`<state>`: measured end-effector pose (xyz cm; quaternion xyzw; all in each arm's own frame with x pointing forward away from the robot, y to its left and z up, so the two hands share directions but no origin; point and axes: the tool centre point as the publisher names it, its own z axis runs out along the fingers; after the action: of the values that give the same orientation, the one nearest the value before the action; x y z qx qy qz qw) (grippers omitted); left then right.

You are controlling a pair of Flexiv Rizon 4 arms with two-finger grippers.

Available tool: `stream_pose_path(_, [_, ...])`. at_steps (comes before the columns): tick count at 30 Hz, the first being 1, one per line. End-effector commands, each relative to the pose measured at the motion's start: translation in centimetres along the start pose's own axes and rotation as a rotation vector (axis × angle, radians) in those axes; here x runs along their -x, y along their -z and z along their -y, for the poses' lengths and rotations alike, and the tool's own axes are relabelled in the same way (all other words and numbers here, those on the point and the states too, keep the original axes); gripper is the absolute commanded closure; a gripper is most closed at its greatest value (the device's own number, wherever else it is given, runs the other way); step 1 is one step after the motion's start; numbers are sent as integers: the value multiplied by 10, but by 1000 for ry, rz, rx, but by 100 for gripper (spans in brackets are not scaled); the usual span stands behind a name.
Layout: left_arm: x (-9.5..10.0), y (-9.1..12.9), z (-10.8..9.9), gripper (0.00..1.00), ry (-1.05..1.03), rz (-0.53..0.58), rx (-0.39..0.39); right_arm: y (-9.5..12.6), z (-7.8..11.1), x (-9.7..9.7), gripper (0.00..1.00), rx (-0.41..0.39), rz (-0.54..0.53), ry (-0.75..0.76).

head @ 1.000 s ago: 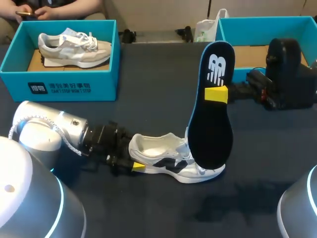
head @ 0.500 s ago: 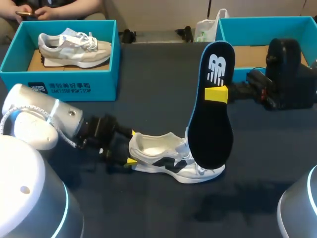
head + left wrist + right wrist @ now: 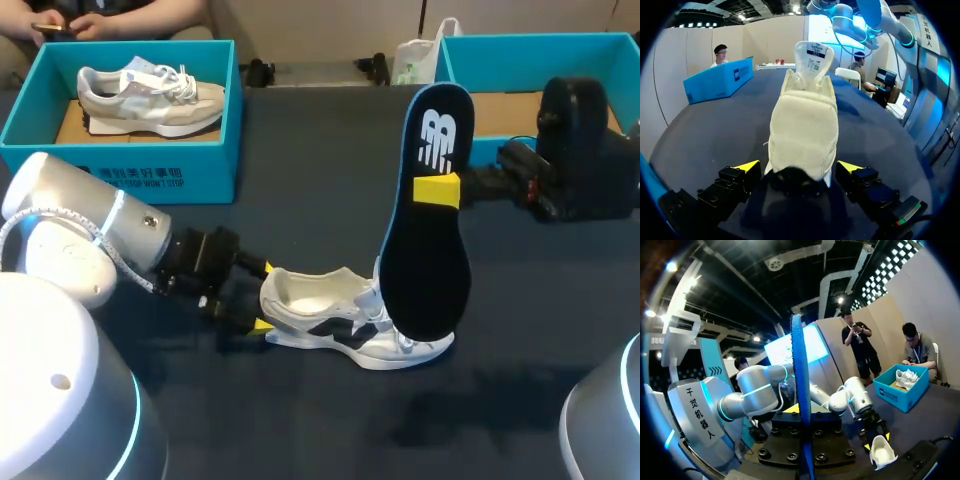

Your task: Take the shoe out of the shoebox, open the shoe tongue, remove and reinsert the insole, then place the shoe into the shoebox

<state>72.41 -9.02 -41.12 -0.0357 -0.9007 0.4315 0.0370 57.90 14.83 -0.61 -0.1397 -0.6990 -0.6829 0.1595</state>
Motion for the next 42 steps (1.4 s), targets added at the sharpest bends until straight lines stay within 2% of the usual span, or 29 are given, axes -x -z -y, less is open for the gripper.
stream_pose_path(1, [4, 10, 8, 0, -18, -16, 130, -2, 0, 1, 100, -2, 1, -2])
stream_pose_path(8, [-4, 18, 12, 0, -61, -40, 325, -2, 0, 1, 100, -2, 1, -2])
stream_pose_path(12, [-9, 22, 17, 0, -84, -54, 382, -2, 0, 1, 100, -2, 1, -2])
stream_pose_path(13, [-9, 23, 18, 0, -76, -57, 418, -2, 0, 1, 100, -2, 1, -2])
stream_pose_path(16, [-10, 27, 22, 0, -90, -26, 472, -2, 0, 1, 100, -2, 1, -2])
stream_pose_path(22, [-7, 36, 33, 0, -87, 9, 564, -2, 0, 1, 100, -2, 1, -2])
stream_pose_path(25, [-4, 37, 38, 0, -83, -16, 600, -2, 0, 1, 100, -2, 1, -2])
stream_pose_path(35, [-5, 19, 48, 0, -143, -27, 746, -2, 0, 1, 100, -2, 1, -2])
stream_pose_path(42, [-5, 14, 50, 0, -147, -31, 776, -2, 0, 1, 100, -2, 1, -2])
